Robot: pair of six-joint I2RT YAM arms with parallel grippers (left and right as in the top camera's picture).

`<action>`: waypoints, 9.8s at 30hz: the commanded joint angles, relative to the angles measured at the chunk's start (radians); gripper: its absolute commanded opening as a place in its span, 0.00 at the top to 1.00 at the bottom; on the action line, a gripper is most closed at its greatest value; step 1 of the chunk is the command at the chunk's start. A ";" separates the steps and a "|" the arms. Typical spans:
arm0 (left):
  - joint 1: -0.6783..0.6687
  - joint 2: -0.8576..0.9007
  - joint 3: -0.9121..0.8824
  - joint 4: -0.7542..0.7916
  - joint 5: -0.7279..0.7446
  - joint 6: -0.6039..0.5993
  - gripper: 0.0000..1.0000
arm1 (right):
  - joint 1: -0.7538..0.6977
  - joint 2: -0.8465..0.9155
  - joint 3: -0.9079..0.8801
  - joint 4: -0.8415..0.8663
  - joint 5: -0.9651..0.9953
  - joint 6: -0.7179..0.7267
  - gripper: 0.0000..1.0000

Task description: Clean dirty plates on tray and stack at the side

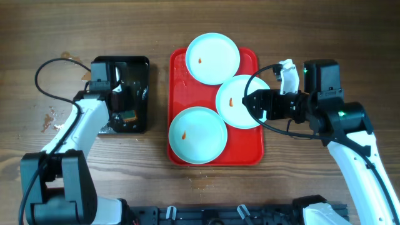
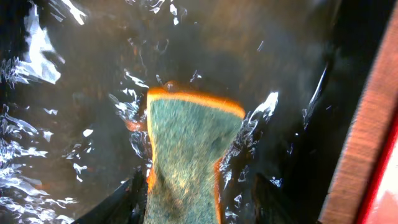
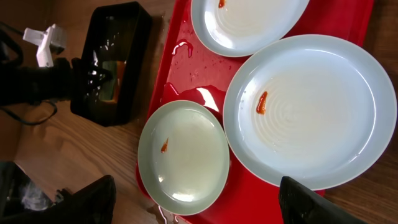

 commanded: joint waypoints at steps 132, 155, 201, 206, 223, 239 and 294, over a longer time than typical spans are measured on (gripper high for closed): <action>-0.193 -0.243 -0.002 -0.145 -0.032 -0.174 0.96 | 0.395 0.604 -0.041 0.015 0.394 0.346 0.96; -0.643 0.109 -0.131 0.176 -0.169 -0.212 0.96 | 0.344 0.604 -0.041 -0.026 0.457 0.455 0.96; 0.017 -0.094 -0.131 0.107 -0.163 -0.174 0.00 | 0.345 0.524 -0.109 0.140 0.385 0.119 0.53; 0.017 -0.094 -0.131 0.107 -0.163 -0.174 0.00 | 0.345 0.585 -0.108 0.146 0.392 0.144 0.96; 0.017 -0.094 -0.131 0.107 -0.163 -0.174 0.00 | 0.671 0.189 -0.010 -0.031 1.035 0.223 0.96; 0.017 -0.094 -0.131 0.107 -0.163 -0.174 0.00 | 0.116 0.548 -0.058 0.146 0.156 -0.126 0.75; 0.017 -0.094 -0.131 0.107 -0.163 -0.174 0.00 | 0.861 0.148 -0.023 0.134 1.596 0.093 0.96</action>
